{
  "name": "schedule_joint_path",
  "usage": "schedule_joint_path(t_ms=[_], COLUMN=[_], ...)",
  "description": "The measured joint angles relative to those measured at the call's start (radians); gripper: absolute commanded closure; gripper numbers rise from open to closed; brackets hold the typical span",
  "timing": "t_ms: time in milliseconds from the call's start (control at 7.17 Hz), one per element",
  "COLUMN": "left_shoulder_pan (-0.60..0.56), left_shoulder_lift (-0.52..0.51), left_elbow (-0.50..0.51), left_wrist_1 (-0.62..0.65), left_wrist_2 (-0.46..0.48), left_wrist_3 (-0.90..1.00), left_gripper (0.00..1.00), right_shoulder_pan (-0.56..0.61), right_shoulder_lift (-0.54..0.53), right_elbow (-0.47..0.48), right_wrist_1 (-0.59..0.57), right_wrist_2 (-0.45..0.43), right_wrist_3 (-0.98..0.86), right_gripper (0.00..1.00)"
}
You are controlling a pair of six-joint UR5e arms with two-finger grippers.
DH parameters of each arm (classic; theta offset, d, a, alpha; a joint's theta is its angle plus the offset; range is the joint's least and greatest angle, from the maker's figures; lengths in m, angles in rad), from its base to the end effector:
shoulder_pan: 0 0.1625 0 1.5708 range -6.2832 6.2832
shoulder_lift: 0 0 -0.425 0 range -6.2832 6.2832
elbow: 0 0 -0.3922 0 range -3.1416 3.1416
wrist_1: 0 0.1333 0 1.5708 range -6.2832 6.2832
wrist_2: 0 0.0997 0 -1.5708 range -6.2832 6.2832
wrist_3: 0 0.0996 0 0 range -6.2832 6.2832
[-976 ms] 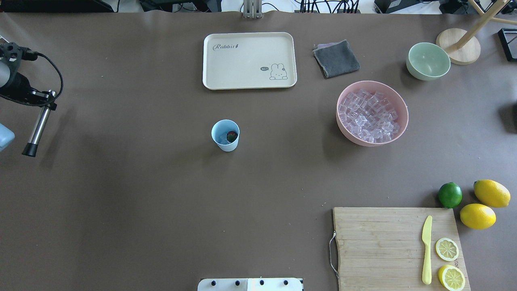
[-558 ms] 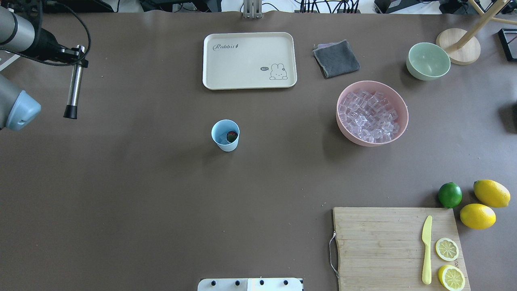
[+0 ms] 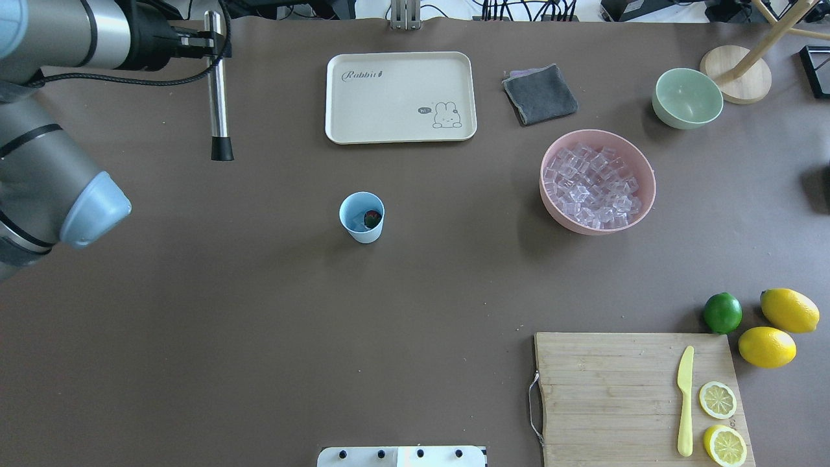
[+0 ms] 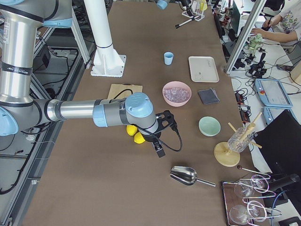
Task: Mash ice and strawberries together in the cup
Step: 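Carry the muddler with the left gripper over the light-blue cup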
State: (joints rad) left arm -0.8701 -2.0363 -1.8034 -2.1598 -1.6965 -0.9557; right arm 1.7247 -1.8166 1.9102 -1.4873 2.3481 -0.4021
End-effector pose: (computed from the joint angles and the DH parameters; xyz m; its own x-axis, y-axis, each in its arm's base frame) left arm 0.3035 -0.5472 0.2221 0.5402 0.2475 -0.8043 0.4518 0.7210 0.5253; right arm 0.1237 -0.3833 0.5904 0.7247 -0.3925 0.5664 0.1442 0.8901 0.4323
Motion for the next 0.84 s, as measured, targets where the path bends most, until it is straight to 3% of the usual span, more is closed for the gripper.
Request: schedule_joint_path(t_ms=[418,837], left_shoulder_pan=[0.253,0.379], left_shoulder_lift=[-0.098,-0.181], left_elbow=[-0.04,0.0], left_wrist_1=[0.0,-0.002], left_wrist_2=[0.447,0.721], left_wrist_3=[-0.016,0.011], left_gripper=[1.0,1.0], right_shoulder_pan=[-0.003,-0.031], right_shoulder_lift=[0.0,-0.008], right_elbow=[-0.006,-0.021], right_wrist_1=[-0.012,-0.028], right_wrist_2=[-0.001,-0.006], right_wrist_3=[0.006,0.01], right_gripper=[0.01,0.01])
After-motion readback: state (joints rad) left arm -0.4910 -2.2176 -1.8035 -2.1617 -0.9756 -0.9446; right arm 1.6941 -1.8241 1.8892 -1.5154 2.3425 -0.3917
